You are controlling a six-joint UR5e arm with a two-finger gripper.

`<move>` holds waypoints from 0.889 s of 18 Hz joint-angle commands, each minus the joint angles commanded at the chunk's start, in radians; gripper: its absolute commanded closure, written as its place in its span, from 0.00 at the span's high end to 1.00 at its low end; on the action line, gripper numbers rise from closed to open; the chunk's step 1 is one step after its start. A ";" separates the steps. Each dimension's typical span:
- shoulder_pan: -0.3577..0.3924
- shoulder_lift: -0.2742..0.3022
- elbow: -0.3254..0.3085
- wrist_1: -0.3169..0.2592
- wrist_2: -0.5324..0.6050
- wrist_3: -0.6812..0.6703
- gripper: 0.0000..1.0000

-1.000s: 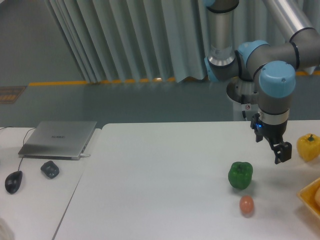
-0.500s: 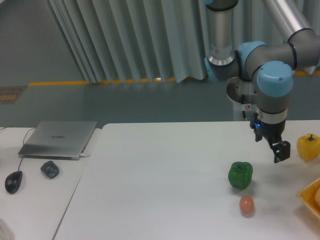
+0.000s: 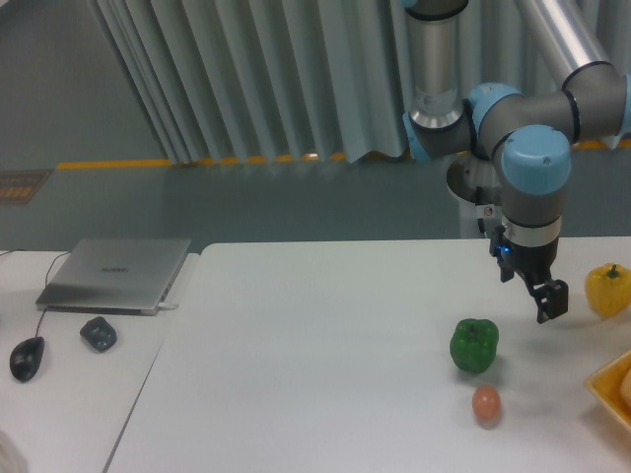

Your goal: Place the yellow pepper in a basket

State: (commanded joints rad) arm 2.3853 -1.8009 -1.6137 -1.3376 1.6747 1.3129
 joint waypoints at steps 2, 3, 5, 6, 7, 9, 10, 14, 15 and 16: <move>0.002 -0.002 0.003 -0.002 0.052 0.043 1.00; 0.009 -0.002 0.008 0.000 0.056 0.058 1.00; 0.018 -0.005 0.008 -0.002 0.059 0.129 1.00; 0.023 -0.006 0.003 -0.002 0.060 0.153 1.00; 0.026 -0.005 0.002 -0.003 0.062 0.166 1.00; 0.049 -0.002 -0.024 -0.005 0.062 0.204 1.00; 0.064 0.011 -0.049 -0.003 0.071 0.239 1.00; 0.115 0.038 -0.086 -0.087 0.074 0.247 1.00; 0.124 0.043 -0.086 -0.095 0.069 0.246 1.00; 0.130 0.043 -0.086 -0.100 0.066 0.246 1.00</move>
State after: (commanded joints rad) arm 2.5157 -1.7579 -1.6997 -1.4373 1.7411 1.5585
